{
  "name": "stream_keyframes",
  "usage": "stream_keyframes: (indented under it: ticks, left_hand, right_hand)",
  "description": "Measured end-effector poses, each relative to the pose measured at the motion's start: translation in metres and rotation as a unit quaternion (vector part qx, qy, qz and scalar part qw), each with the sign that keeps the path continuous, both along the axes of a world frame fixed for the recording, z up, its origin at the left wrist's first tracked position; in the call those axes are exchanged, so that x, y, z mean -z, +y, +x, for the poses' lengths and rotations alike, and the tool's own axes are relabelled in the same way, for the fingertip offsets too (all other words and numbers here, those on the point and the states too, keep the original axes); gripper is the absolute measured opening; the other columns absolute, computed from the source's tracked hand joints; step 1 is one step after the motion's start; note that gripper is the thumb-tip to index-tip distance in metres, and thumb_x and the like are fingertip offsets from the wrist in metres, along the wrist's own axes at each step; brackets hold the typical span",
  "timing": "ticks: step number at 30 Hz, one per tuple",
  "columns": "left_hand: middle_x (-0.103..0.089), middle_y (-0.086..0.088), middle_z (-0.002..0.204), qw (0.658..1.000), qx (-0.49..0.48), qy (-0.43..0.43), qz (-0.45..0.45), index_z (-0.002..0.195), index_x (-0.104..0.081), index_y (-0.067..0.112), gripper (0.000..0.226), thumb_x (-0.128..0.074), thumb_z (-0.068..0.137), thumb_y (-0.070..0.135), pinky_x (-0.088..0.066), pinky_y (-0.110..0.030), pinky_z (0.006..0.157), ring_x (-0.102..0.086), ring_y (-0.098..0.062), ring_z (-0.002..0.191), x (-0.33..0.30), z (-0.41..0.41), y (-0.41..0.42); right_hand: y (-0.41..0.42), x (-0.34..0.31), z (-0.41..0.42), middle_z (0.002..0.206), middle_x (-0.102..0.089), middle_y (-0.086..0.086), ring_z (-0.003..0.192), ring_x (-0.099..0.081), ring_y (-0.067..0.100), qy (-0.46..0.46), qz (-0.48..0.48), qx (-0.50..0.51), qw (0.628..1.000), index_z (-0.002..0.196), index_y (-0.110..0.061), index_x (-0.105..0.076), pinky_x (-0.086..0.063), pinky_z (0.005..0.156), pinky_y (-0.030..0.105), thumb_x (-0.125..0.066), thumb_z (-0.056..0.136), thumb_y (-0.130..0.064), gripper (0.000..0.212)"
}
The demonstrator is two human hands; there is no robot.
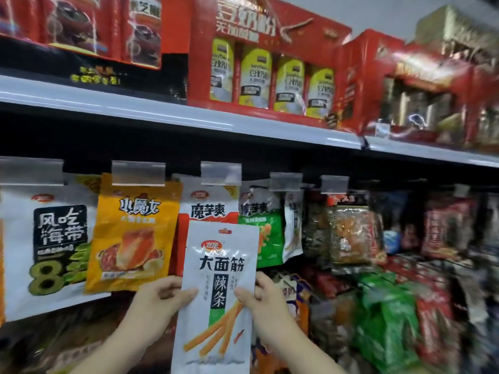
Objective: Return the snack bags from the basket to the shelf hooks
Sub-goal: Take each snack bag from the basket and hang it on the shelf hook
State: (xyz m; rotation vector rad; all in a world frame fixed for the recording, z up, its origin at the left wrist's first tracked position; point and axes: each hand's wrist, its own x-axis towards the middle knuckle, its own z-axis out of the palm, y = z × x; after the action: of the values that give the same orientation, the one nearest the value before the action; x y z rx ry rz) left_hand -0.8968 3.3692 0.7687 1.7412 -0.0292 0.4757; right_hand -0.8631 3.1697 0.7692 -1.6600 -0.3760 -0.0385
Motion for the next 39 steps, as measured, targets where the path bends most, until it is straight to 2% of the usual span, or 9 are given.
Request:
stream_keyframes:
  ticks: [5, 9, 15, 19, 22, 24, 33, 36, 39]
  left_hand:
    - [-0.068, -0.03, 0.079, 0.998, 0.061, -0.014, -0.011, 0.074, -0.072, 0.0, 0.011, -0.076, 0.08, 0.008, -0.048, -0.035, 0.069, -0.061, -0.022, 0.069, -0.005, 0.063, -0.075]
    - [-0.062, -0.019, 0.07, 0.996, 0.08, -0.026, -0.016, 0.075, -0.069, 0.0, 0.044, -0.079, 0.064, 0.042, -0.041, -0.031, 0.069, -0.055, -0.017, 0.068, -0.011, 0.108, -0.133]
    - [-0.057, -0.01, 0.07, 0.997, 0.049, -0.053, -0.009, 0.081, -0.062, -0.009, 0.066, -0.075, 0.059, 0.052, -0.038, -0.031, 0.07, -0.051, -0.014, 0.069, -0.02, 0.161, -0.202]
    - [-0.063, -0.015, 0.073, 0.997, 0.014, -0.069, -0.003, 0.084, -0.068, -0.005, 0.035, -0.079, 0.077, 0.028, -0.046, -0.029, 0.07, -0.055, -0.017, 0.07, -0.034, 0.173, -0.23]
    - [-0.062, -0.014, 0.073, 0.997, -0.012, -0.073, -0.017, 0.084, -0.072, -0.001, 0.014, -0.072, 0.084, 0.013, -0.04, -0.014, 0.045, -0.051, -0.017, 0.059, -0.048, 0.176, -0.242]
    - [-0.067, -0.014, 0.075, 0.996, -0.025, -0.082, -0.019, 0.083, -0.074, 0.003, 0.008, -0.072, 0.084, 0.011, -0.038, -0.011, 0.043, -0.056, -0.009, 0.054, -0.058, 0.177, -0.244]
    - [-0.07, 0.002, 0.065, 0.994, -0.08, -0.067, -0.018, 0.072, -0.073, 0.017, 0.009, -0.075, 0.081, 0.015, -0.037, -0.007, 0.043, -0.055, 0.005, 0.048, -0.064, 0.173, -0.245]
    - [-0.072, 0.002, 0.068, 0.994, -0.09, -0.054, -0.013, 0.072, -0.075, 0.018, 0.008, -0.076, 0.08, 0.019, -0.037, -0.018, 0.051, -0.057, -0.001, 0.054, -0.065, 0.175, -0.246]
    - [-0.073, 0.002, 0.072, 0.995, -0.094, -0.043, -0.008, 0.071, -0.075, 0.022, 0.009, -0.077, 0.079, 0.023, -0.036, -0.022, 0.055, -0.056, -0.003, 0.056, -0.063, 0.177, -0.245]
  right_hand:
    - [-0.078, -0.012, 0.034, 0.096, -0.074, 0.011, 0.091, -0.07, 0.03, -0.023, 0.006, 0.075, 0.997, 0.102, -0.01, -0.064, -0.055, 0.085, 0.049, -0.063, 0.091, -0.011, 0.012]
    - [-0.137, -0.022, 0.071, 0.087, -0.077, 0.005, 0.081, -0.073, 0.024, -0.022, 0.024, 0.085, 0.996, 0.098, -0.011, -0.064, -0.057, 0.083, 0.048, -0.063, 0.091, -0.01, 0.007]
    - [-0.206, -0.037, 0.127, 0.087, -0.076, 0.004, 0.08, -0.073, 0.024, -0.046, 0.025, 0.069, 0.996, 0.099, -0.013, -0.064, -0.056, 0.083, 0.051, -0.061, 0.093, -0.015, 0.007]
    - [-0.229, -0.05, 0.153, 0.087, -0.077, 0.001, 0.079, -0.073, 0.023, -0.075, 0.022, 0.051, 0.996, 0.098, -0.015, -0.062, -0.057, 0.084, 0.049, -0.06, 0.093, -0.015, 0.006]
    - [-0.234, -0.06, 0.166, 0.088, -0.077, 0.002, 0.082, -0.073, 0.024, -0.092, 0.029, 0.032, 0.995, 0.098, -0.016, -0.062, -0.056, 0.084, 0.05, -0.06, 0.093, -0.016, 0.005]
    - [-0.234, -0.066, 0.173, 0.089, -0.077, 0.001, 0.083, -0.073, 0.022, -0.1, 0.041, 0.021, 0.994, 0.098, -0.016, -0.063, -0.057, 0.084, 0.048, -0.06, 0.093, -0.015, 0.005]
    - [-0.228, -0.068, 0.185, 0.077, -0.076, -0.003, 0.067, -0.072, 0.013, -0.102, 0.042, -0.002, 0.994, 0.088, -0.016, -0.061, -0.055, 0.062, 0.029, -0.059, 0.095, -0.016, 0.007]
    - [-0.228, -0.067, 0.187, 0.08, -0.076, 0.001, 0.071, -0.073, 0.021, -0.095, 0.049, 0.002, 0.994, 0.09, -0.014, -0.062, -0.059, 0.061, 0.034, -0.058, 0.095, -0.015, 0.006]
    - [-0.228, -0.066, 0.19, 0.082, -0.076, 0.003, 0.077, -0.073, 0.025, -0.091, 0.053, 0.005, 0.994, 0.091, -0.013, -0.062, -0.059, 0.075, 0.045, -0.058, 0.095, -0.014, 0.006]
